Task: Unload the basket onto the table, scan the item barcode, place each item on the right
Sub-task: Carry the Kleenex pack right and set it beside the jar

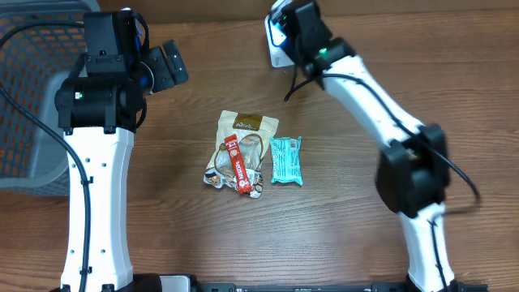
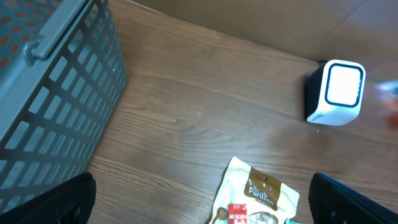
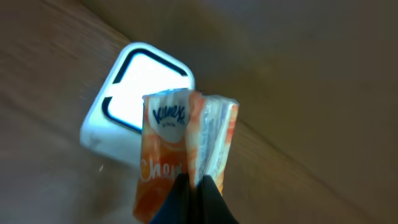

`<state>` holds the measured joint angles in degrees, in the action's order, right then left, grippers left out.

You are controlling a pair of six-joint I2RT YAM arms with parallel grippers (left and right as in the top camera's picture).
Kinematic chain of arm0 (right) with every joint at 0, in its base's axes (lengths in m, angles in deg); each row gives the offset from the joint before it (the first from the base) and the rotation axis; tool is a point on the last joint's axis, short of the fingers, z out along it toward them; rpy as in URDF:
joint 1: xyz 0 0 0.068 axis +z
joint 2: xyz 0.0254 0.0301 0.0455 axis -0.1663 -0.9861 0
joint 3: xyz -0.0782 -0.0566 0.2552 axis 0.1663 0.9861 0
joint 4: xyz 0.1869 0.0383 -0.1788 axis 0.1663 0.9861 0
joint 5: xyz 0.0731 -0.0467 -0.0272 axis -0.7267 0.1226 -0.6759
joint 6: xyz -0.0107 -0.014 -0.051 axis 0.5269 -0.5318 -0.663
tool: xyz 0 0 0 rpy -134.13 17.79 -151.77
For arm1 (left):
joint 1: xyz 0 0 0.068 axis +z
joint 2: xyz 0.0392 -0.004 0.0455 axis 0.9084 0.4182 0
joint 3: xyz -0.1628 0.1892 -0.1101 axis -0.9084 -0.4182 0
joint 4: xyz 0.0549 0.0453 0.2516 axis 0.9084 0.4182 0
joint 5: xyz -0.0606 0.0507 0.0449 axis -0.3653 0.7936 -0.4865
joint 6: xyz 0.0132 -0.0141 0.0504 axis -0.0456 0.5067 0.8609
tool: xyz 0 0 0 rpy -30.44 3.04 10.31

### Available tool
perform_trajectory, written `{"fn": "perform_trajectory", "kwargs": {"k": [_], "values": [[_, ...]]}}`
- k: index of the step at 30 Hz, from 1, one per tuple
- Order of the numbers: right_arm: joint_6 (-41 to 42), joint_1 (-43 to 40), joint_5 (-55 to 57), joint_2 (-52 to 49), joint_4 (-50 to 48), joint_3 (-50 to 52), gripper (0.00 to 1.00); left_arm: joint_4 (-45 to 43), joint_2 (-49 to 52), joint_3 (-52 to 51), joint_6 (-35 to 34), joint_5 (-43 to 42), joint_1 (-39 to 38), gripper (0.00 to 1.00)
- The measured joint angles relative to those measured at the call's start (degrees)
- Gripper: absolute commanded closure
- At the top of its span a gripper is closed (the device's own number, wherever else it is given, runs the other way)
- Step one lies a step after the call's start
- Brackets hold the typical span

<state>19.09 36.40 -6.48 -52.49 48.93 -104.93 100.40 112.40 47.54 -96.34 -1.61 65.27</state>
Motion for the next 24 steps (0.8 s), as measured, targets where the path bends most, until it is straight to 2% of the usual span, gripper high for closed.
{"fn": "perform_trajectory", "kwargs": {"k": [5, 10, 13, 17, 24], "values": [[12.0, -3.1, -5.8, 13.0, 19.5, -0.5, 0.96, 0.0, 0.0, 0.0, 0.0, 0.0, 0.0, 0.00], [22.8, -11.8, -16.5, 16.8, 34.1, -1.1, 0.96, 0.0, 0.0, 0.0, 0.0, 0.0, 0.0, 0.00], [26.2, -15.7, -20.8, 16.0, 36.5, 1.9, 0.96, 0.0, 0.0, 0.0, 0.0, 0.0, 0.0, 0.00], [29.3, -18.6, -25.4, 15.1, 36.0, 10.8, 0.96, 0.0, 0.0, 0.0, 0.0, 0.0, 0.0, 0.00], [31.0, -18.2, -26.4, 14.7, 28.5, 26.4, 0.96, 0.1, 0.0, 0.0, 0.0, 0.0, 0.0, 0.00]]}}
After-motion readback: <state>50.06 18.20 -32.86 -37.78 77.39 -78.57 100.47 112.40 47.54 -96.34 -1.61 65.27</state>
